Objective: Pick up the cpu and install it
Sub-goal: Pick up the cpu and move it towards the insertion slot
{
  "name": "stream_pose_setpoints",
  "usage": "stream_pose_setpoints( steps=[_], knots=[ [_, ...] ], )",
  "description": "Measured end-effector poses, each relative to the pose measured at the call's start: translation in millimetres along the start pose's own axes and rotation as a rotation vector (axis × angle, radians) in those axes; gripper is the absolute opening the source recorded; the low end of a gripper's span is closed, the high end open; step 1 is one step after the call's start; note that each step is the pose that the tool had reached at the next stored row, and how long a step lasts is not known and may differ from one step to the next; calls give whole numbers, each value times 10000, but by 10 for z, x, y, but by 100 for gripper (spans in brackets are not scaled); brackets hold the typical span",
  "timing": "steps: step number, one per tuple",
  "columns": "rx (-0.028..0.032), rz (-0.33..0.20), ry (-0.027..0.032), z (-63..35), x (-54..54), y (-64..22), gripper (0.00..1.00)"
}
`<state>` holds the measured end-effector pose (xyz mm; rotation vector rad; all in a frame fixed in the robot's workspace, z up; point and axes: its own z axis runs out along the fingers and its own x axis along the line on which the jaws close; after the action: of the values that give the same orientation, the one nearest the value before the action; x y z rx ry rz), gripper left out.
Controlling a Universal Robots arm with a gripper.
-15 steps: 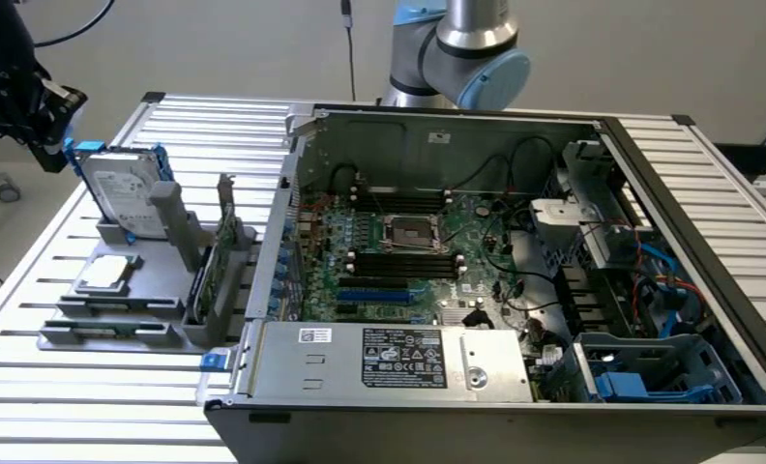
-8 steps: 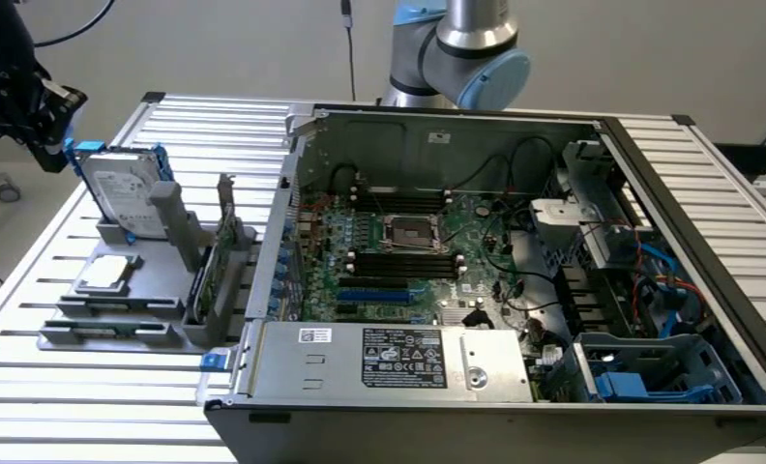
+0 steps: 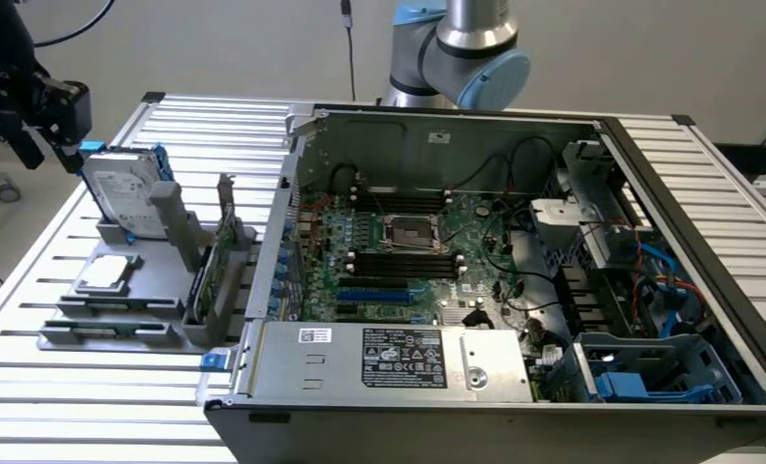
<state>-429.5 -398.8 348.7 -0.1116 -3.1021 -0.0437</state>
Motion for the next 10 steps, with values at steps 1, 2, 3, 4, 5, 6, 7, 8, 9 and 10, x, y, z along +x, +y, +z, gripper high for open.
stream_pose_setpoints(
  steps=[1,2,3,4,5,6,7,8,9,10],
  knots=[
    [0,0,0,0,0,0,47],
    [0,0,0,0,0,0,53],
    [0,0,0,0,0,0,59],
    [2,0,3,1,1,0,59],
    [4,-1,3,17,3,-1,65],
    [3,0,1,36,7,-2,65],
    [2,0,0,55,12,-3,65],
    [3,0,1,73,17,-3,65],
    [2,0,0,92,21,-4,65],
    [3,0,1,109,26,-5,65]
  ],
)
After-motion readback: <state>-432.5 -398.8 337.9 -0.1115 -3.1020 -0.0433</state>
